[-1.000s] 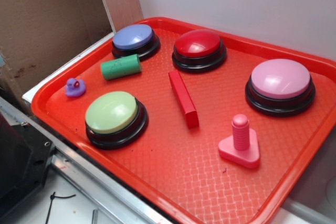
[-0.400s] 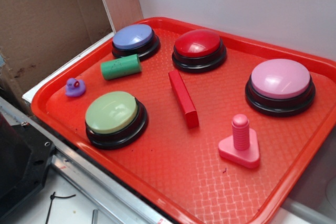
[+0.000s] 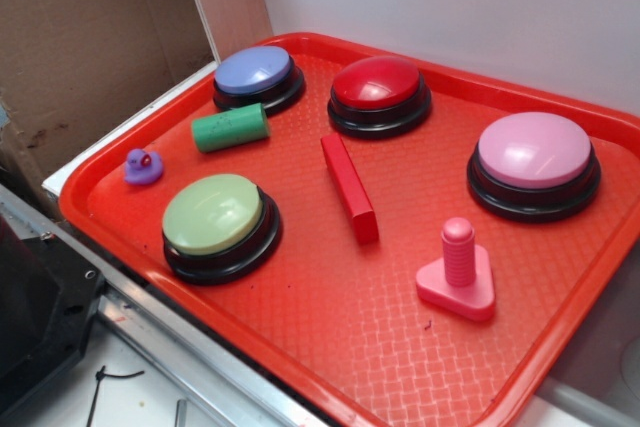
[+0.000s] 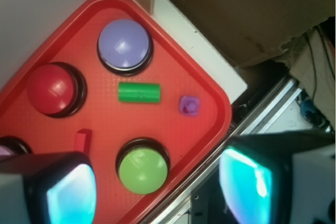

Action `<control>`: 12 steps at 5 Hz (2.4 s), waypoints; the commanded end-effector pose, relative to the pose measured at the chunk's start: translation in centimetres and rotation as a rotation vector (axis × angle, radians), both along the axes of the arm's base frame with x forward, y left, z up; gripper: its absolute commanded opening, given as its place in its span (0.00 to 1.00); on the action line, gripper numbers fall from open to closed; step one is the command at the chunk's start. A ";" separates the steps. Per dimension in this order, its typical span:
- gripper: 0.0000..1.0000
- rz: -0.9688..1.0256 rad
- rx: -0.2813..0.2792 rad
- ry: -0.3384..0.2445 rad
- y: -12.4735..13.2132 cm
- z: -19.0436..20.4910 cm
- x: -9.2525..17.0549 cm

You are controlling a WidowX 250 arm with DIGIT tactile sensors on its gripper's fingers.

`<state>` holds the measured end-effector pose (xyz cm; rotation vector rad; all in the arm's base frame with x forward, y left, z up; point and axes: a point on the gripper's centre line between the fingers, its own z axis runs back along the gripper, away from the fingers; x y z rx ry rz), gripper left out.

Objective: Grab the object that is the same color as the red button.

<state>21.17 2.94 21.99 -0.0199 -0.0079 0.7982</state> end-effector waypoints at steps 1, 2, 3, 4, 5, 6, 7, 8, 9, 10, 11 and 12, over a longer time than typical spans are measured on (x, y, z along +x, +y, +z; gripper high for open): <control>1.00 0.080 0.050 -0.089 -1.1 0.5 1.4; 1.00 0.042 -0.036 -0.109 -5.4 0.4 4.0; 1.00 -0.055 -0.028 0.000 -7.4 -3.6 4.0; 1.00 -0.155 0.011 0.112 -7.0 -8.6 2.6; 1.00 -0.188 -0.046 0.156 -6.9 -13.6 2.6; 1.00 -0.287 -0.083 0.169 -8.1 -16.6 3.4; 1.00 -0.355 -0.131 0.153 -9.3 -17.5 4.3; 1.00 -0.422 -0.165 0.140 -10.1 -17.9 5.1; 1.00 -0.431 -0.179 0.152 -10.6 -18.5 5.3; 0.93 -0.381 -0.200 0.213 -9.9 -20.4 4.4; 0.00 -0.336 -0.191 0.246 -9.7 -21.4 3.2; 0.00 -0.313 -0.172 0.253 -9.6 -21.4 2.6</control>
